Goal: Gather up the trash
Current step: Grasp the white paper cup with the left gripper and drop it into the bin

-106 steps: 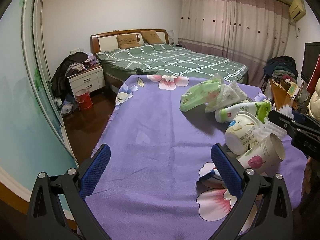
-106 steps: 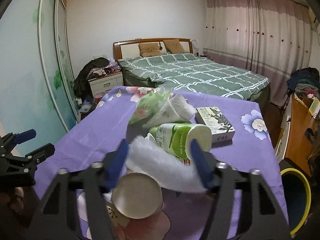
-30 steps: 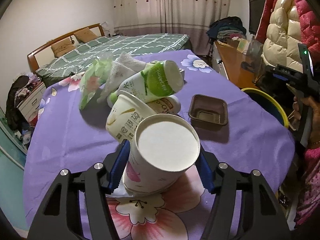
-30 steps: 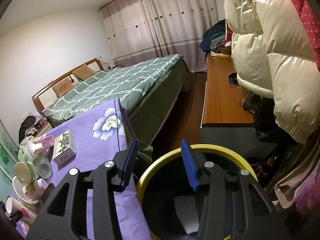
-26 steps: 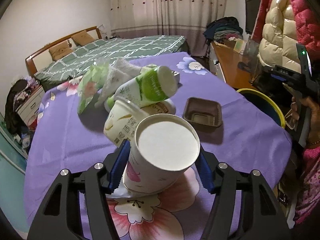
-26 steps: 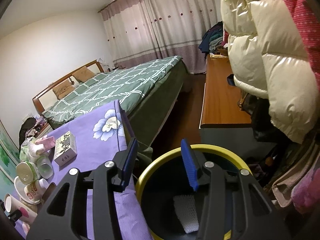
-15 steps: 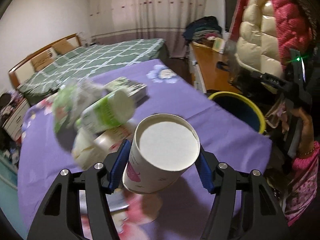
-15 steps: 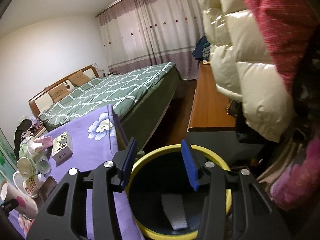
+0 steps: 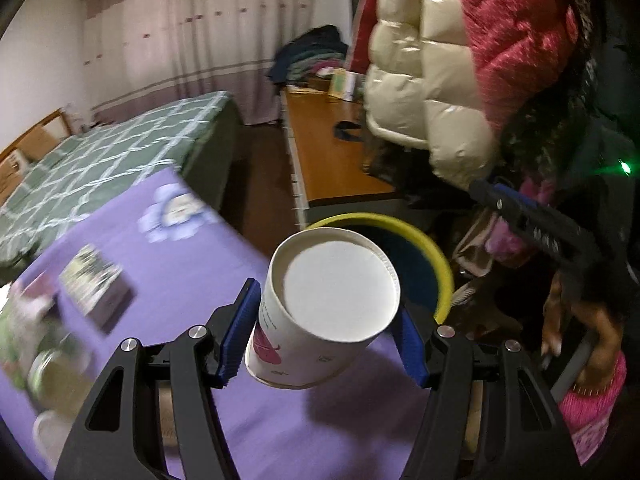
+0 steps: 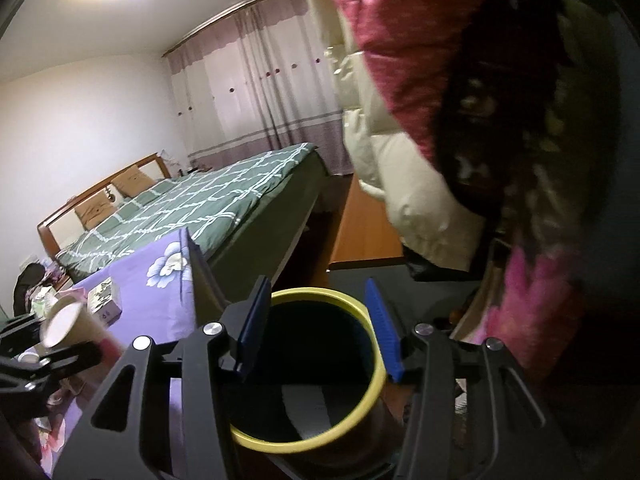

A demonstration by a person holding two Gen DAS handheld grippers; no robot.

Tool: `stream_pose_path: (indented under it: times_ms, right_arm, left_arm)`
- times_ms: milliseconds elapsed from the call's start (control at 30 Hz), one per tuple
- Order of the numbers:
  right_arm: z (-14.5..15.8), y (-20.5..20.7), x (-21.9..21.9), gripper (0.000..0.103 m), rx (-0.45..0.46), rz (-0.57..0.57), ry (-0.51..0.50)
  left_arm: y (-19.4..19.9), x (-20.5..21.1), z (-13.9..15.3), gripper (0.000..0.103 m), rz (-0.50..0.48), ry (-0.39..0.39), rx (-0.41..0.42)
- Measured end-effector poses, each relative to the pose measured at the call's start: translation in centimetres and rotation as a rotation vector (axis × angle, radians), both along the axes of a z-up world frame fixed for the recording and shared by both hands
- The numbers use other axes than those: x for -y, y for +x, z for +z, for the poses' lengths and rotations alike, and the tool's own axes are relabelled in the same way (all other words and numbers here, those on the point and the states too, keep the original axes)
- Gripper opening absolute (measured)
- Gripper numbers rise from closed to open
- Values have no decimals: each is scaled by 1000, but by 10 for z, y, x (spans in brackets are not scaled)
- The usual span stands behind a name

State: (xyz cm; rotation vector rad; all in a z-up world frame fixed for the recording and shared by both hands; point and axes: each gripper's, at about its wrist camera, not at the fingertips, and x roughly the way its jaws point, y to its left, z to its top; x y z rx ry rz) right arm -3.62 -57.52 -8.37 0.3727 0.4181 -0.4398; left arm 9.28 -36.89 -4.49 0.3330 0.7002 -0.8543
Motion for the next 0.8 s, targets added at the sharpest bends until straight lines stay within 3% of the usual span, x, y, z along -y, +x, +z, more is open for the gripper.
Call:
stream_pose_path:
  times_ms: [267,600,733,800]
  right_arm:
    - [-10,-13,14,48,-5,-40,20]
    - [-19,-10,17,51,-21,-40,44]
    - [-19,-12,15,52,-19,-35,47]
    - [-19,-14,13,52,-18,-33,47]
  left_arm:
    - [16,77,-25,62,-49,32,-16]
    - [34,109,-50,64,-58,48,-44]
    - [36,102,-45,76,-41,29,-44]
    - [36,95,-38,76,-33,19,-38]
